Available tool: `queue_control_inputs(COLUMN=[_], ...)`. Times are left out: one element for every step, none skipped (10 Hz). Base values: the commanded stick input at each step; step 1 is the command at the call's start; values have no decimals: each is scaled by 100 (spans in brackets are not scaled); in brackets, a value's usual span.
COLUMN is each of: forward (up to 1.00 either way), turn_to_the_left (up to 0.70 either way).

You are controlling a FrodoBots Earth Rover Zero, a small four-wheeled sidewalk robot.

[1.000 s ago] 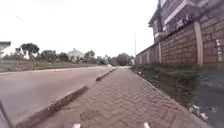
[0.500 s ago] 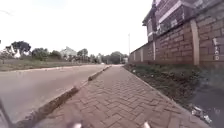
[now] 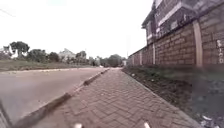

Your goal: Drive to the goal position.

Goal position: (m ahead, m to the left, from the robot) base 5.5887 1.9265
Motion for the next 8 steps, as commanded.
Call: queue_control_inputs(forward=[50, 50, 50, 50, 50, 50, 50, 50], turn_to_the_left=[0, 0, 0, 0, 0, 0, 0, 0])
